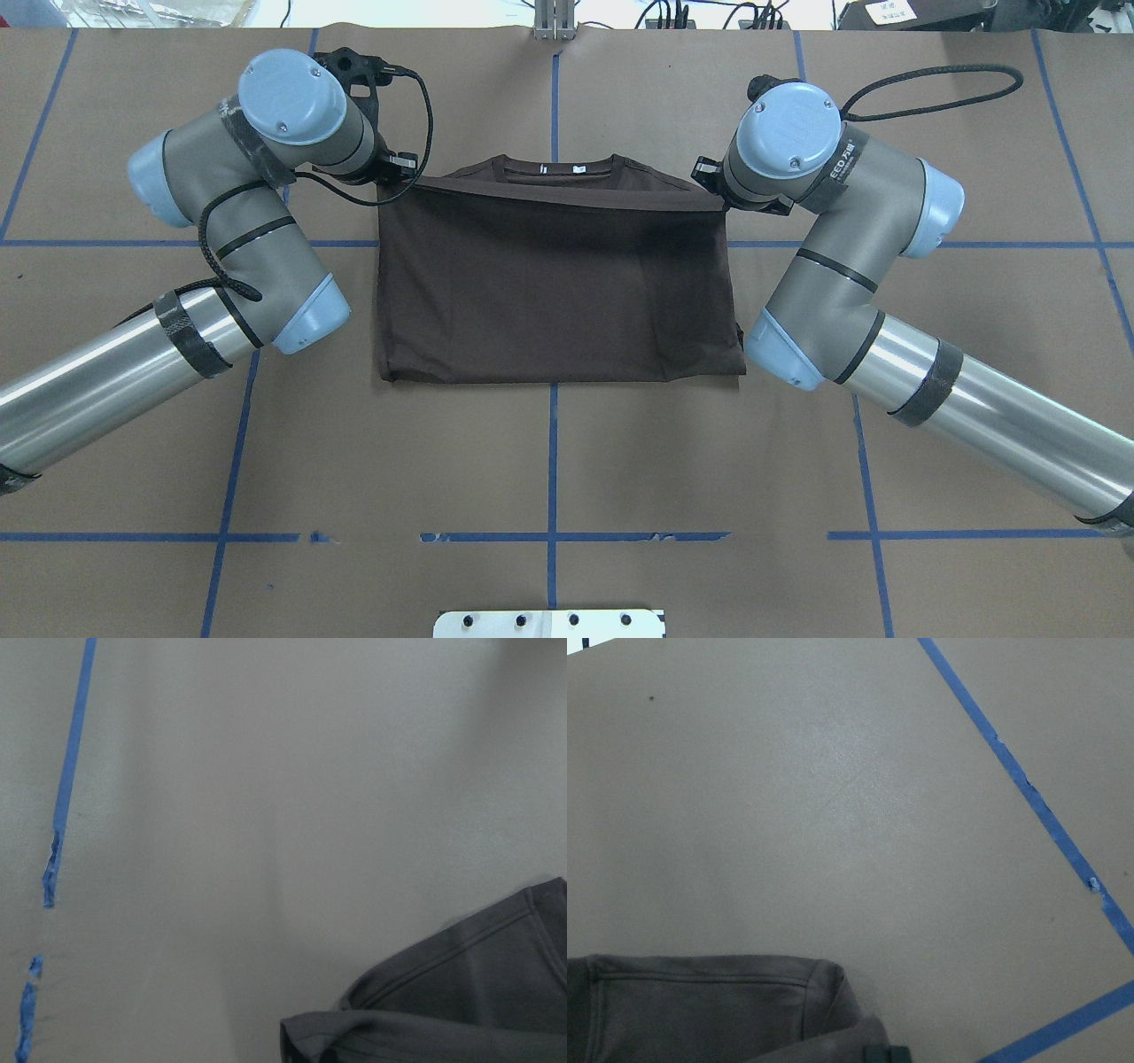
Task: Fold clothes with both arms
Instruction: 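Release the hem near the collar and draw the left gripper back toward the robot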
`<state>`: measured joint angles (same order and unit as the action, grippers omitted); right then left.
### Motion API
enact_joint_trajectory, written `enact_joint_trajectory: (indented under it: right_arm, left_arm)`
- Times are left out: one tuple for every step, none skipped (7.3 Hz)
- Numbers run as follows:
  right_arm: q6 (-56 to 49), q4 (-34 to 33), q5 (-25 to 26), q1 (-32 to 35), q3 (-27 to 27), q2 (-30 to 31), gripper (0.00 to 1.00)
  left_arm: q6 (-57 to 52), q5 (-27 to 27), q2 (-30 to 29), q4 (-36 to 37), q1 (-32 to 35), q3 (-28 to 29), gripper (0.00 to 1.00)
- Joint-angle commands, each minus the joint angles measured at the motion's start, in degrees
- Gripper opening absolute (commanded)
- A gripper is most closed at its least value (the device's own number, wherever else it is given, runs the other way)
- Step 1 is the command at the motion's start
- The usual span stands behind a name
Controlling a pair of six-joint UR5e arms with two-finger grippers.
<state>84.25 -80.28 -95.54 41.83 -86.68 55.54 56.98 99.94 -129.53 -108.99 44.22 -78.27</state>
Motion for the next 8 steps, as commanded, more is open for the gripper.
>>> enact_joint_trajectory:
  right_arm:
    - [-2.8,0.1,0.1,-0.3,1.2,-0.1,0.84]
    - [-5.6,0.3,0.1,-0.2,1.1,-0.2,1.00]
    - [-10.0,0.3,-1.3,0.6,-0.4,-0.1,1.00]
    - [-14.8,0.3,-5.2,1.6,-2.0,0.5,1.00]
    - [-14.9,0.3,-5.9,1.6,-4.0,1.2,1.00]
    - [-14.6,0.3,-5.9,1.5,-5.4,1.6,1.00]
    - [-14.6,0.3,-6.0,1.5,-6.0,1.7,1.00]
    - [-14.6,0.3,-6.0,1.5,-6.0,1.7,1.00]
  left_arm:
    - [-2.7,0.0,0.1,-0.4,0.0,0.5,0.66]
    - [-9.1,0.3,0.7,-1.2,0.2,-0.5,1.00]
    - [-10.0,0.7,4.1,-1.3,0.2,-5.9,1.00]
    - [-9.8,0.8,8.6,-1.4,-0.6,-13.0,1.00]
    - [-8.4,3.7,14.5,-1.6,-1.8,-19.1,1.00]
    - [-4.3,4.5,18.7,-2.1,-5.0,-22.9,1.00]
    - [-0.9,4.3,21.1,-3.2,-8.6,-24.9,1.00]
    - [2.3,3.0,21.4,-4.6,-11.2,-24.7,0.98]
